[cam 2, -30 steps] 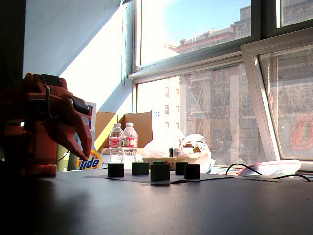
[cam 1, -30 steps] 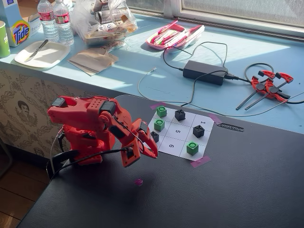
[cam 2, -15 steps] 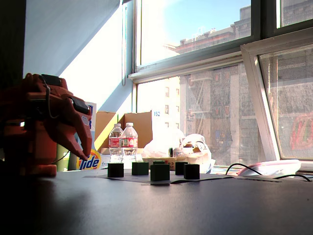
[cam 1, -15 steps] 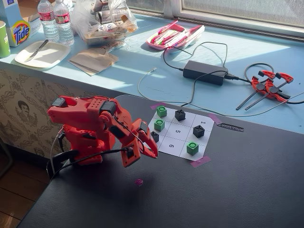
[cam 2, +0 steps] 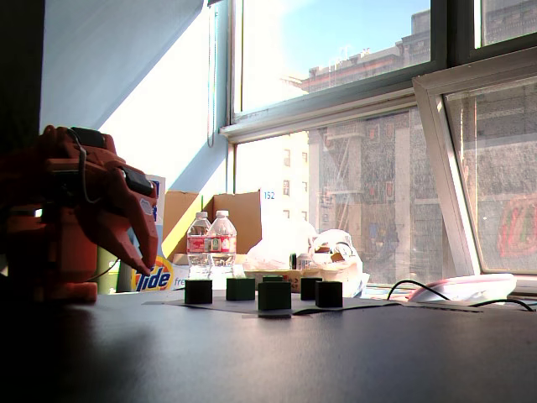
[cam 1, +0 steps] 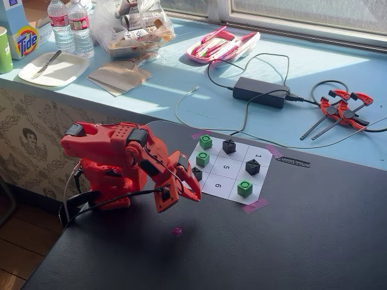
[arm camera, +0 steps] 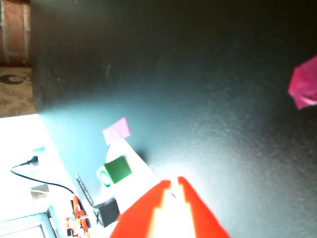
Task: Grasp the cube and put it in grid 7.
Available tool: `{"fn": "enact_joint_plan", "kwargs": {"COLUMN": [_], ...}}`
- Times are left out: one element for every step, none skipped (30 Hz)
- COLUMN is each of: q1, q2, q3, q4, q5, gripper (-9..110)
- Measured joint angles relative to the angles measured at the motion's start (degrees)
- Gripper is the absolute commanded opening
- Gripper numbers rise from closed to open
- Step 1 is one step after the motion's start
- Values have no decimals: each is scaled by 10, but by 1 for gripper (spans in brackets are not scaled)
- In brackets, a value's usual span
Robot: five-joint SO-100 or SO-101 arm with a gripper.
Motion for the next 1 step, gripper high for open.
{"fn": "enact_joint_plan", "kwargs": {"q1": [0], "q2": [0], "q3": [0], "q4": [0], "q5": [0], "gripper": [0]}}
